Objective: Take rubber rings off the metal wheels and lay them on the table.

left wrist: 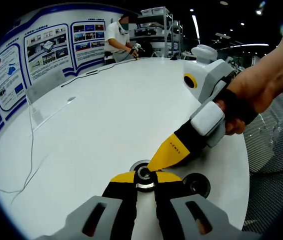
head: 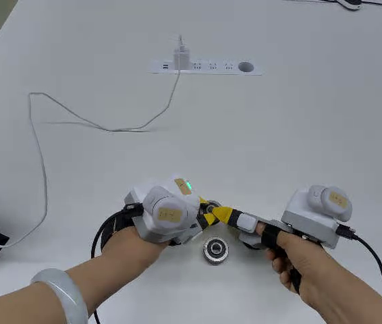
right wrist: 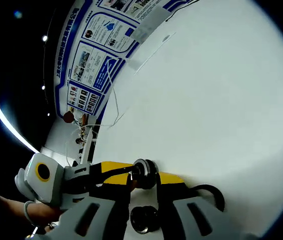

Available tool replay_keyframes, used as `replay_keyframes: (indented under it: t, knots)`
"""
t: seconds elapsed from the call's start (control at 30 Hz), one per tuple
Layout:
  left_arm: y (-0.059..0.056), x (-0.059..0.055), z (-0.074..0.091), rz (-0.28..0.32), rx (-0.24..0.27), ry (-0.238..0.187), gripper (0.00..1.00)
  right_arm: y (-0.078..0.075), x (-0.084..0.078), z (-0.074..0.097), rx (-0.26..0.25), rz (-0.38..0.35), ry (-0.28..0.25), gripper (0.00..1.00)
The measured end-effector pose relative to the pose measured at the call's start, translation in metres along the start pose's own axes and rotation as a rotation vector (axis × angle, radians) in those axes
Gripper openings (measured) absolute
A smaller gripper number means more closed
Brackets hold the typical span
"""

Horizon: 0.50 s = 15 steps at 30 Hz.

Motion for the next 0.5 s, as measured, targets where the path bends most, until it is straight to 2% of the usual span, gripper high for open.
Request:
replay_keyframes:
  t: [0.03,0.07,0.1,0.23,0.5]
  knots:
    - [-0.0001,0.0,0.0002,0.0,0.0,0.0,0.13,0.0009,0.0,0.0006,0.002,0.006,0.003,0.22]
    - [-0.0001,0.0002,0.0,-0.001,0.001,0.001,0.13,0.0046,-0.0011,0.001,0.038,0.005,0.019,0.19]
    - [-0.0001,0.0,0.0004,-0.002,0.001,0.0,0.13,0.0043,0.0003,0.0022,0.021,0.005,0.007,0.2]
    - [-0.0002,-0.0002,0.0006,0.001,0.002,0.0,0.13,0.0046,0.0013,0.0039,0.014,0.025,0.003,0.19]
    - [-0.0001,-0.0003,0.001,0.001,0.001,0.0,0.13,0.0029,0.0045,0.0052,0.002,0.052,-0.002,0.11]
Point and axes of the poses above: the centre of the closed fingertips' face, and the gripper's own axes: z roughly backward along the fingers, y roughly to its left, x roughly out of its top, the point moved 8 cm from there along z, roughly backward along the fingers, and after that the axes turned 3 degrees about -z, right-handed, at the moved point
